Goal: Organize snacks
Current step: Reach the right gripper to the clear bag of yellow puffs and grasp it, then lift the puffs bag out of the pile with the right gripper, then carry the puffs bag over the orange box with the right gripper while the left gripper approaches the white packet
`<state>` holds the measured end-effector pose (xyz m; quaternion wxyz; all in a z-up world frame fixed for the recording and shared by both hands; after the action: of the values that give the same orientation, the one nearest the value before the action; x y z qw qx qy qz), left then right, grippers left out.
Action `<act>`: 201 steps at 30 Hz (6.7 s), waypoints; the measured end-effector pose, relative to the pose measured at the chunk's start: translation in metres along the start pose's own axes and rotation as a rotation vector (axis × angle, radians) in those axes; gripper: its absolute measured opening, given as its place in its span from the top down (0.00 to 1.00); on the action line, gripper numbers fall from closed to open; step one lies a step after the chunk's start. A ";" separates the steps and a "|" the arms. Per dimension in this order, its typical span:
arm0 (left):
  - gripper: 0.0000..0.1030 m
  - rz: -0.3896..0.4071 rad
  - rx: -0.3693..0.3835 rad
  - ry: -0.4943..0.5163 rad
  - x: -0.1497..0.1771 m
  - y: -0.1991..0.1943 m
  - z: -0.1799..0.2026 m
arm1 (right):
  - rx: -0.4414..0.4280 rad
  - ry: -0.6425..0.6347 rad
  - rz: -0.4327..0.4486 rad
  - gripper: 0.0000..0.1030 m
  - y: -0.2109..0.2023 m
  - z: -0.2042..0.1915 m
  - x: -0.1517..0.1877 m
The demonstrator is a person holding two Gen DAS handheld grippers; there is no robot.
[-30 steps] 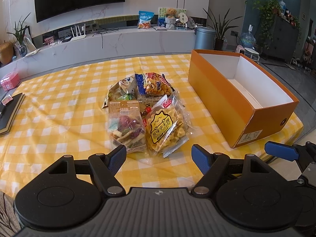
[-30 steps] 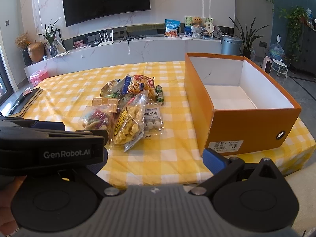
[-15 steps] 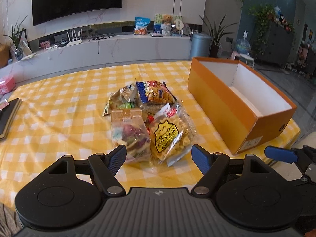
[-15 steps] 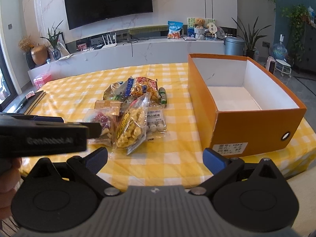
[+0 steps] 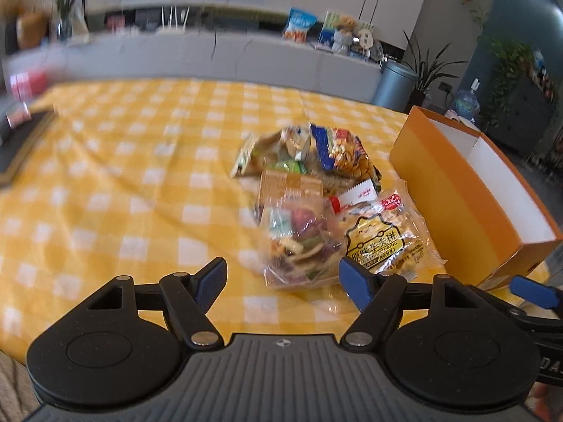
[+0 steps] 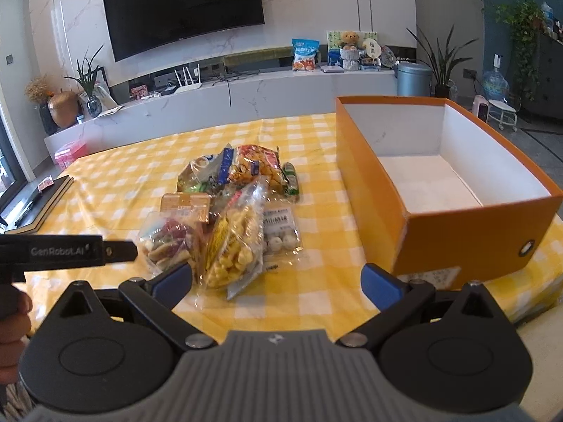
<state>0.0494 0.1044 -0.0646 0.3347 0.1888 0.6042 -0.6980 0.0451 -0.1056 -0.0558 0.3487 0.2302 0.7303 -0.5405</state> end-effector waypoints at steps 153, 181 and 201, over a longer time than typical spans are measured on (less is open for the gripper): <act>0.17 0.005 -0.131 0.001 -0.011 -0.004 0.000 | -0.181 -0.301 -0.031 0.46 0.033 -0.027 0.023; 0.17 0.006 -0.124 0.021 -0.012 -0.008 0.007 | -0.264 -0.274 -0.046 0.74 0.051 -0.021 0.029; 0.17 -0.073 0.043 0.158 -0.020 -0.010 0.061 | -0.220 -0.010 0.281 0.74 -0.051 0.059 -0.033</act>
<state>0.0653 0.0507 -0.0319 0.2561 0.2283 0.6203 -0.7054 0.0454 -0.1757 -0.0088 0.4474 0.2877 0.7438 -0.4046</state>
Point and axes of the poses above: each gripper's, at about its wrist camera, not at the fingertips, and y roughly the way its jaws point, z to its right, x to its underside, the point moved 2 cm from there along y, roughly the way its jaws point, and after that the axes turned 2 degrees about y, right-handed, at the moved point
